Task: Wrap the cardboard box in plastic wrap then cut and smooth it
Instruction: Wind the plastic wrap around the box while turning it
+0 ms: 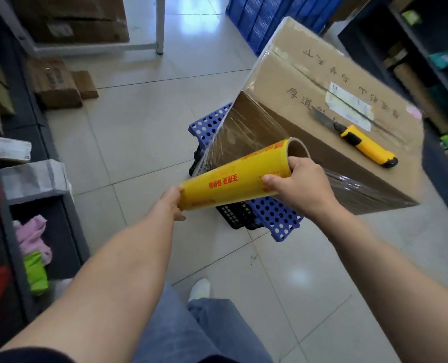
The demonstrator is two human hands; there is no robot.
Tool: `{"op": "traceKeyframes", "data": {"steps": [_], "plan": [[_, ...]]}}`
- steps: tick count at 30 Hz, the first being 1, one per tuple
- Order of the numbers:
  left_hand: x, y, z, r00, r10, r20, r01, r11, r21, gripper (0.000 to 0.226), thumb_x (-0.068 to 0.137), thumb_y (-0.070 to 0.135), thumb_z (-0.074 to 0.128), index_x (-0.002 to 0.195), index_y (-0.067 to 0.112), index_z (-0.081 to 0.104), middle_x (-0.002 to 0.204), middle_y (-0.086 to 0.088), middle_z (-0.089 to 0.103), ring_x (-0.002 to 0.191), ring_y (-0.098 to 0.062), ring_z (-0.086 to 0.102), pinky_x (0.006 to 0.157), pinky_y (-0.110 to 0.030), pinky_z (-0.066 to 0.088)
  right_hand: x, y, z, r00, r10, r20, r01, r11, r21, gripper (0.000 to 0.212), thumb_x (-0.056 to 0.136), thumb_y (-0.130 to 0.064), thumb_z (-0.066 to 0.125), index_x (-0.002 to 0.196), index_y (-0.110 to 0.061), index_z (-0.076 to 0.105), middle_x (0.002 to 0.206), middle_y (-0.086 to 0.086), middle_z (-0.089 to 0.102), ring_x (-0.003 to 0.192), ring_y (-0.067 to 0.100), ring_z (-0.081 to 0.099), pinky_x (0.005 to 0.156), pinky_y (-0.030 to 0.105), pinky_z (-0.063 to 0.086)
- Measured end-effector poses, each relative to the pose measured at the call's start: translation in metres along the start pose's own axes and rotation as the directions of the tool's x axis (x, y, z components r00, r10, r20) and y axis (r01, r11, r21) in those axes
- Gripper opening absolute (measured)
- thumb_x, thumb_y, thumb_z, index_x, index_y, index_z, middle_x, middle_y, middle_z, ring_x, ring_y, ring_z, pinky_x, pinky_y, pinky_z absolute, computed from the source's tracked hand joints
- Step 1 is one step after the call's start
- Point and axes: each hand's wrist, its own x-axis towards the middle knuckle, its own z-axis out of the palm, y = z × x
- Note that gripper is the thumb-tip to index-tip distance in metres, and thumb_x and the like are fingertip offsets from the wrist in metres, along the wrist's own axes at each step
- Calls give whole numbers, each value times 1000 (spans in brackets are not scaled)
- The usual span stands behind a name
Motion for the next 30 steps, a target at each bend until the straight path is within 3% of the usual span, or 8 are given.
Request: {"op": "traceKeyframes", "data": {"steps": [4,8,13,17,20,24,27,30], "plan": [[-9,-30,8,998,53,-34,-55,996,-73,60,91,39,49,143,18,31,147,-8,35,134,-28,37,112,-57,13,-5,19,-11,997,-75,13,75,997,24,28,84,-26,67,102,-5,66,98,13,71,90,27,66,83,48,53],[-18,-47,10,992,97,-84,-99,995,-10,80,83,65,51,146,22,25,148,-9,34,131,-33,40,109,-58,20,-5,23,-13,994,-96,-56,99,994,47,43,83,-50,63,93,-8,68,88,8,71,82,23,66,78,45,54],[-25,-54,13,997,67,-48,-70,995,-64,39,87,39,54,119,18,43,137,-10,42,123,-29,44,111,-47,20,-7,33,-16,989,-128,-77,128,992,3,31,85,-36,63,94,-7,67,89,8,70,83,24,65,78,46,54],[-26,-61,15,997,76,-13,-77,991,-108,62,86,29,55,140,10,32,144,-14,35,133,-32,35,113,-54,16,-17,49,-20,991,-101,-85,102,995,7,20,85,-24,63,96,-7,63,90,8,67,86,26,62,77,40,52],[-31,-69,16,998,63,3,-62,995,-73,64,84,28,55,140,12,31,140,-15,37,127,-33,41,112,-57,17,-24,47,-18,982,-126,-139,135,989,62,33,87,-43,61,93,-11,63,85,1,65,79,18,60,72,37,51],[-40,-77,20,997,73,5,-73,996,-43,55,85,45,51,132,17,44,137,-14,44,121,-33,47,111,-57,18,-27,43,-19,957,-181,-225,175,983,-44,38,90,-44,57,75,-9,56,65,1,54,64,21,54,62,39,46],[-47,-82,24,995,95,-25,-96,994,-43,71,85,60,51,142,19,35,142,-14,40,127,-33,44,110,-54,22,-31,54,-23,966,-161,-201,167,986,12,28,88,-30,59,78,-5,57,66,2,52,62,17,50,63,40,47],[-52,-91,29,994,100,-46,-104,990,-92,71,85,54,57,141,17,34,142,-13,40,129,-33,41,111,-52,25,-34,69,-29,965,-180,-191,192,980,46,25,87,-28,59,80,-4,56,68,4,53,63,17,50,65,42,49]]}}
